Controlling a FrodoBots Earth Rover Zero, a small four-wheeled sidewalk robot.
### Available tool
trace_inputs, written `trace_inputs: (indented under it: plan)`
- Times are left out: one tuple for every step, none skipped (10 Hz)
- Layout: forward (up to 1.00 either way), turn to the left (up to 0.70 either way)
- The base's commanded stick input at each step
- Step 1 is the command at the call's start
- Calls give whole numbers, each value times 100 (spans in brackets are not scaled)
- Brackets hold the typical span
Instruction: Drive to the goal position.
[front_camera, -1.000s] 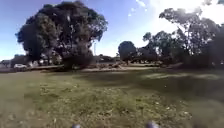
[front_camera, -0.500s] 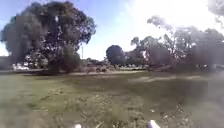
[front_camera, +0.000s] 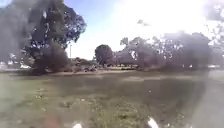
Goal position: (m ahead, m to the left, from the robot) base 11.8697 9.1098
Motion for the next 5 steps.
trace_inputs:
  plan:
    - [70, 0]
    - [70, 0]
    - [70, 0]
    - [70, 0]
    - [70, 0]
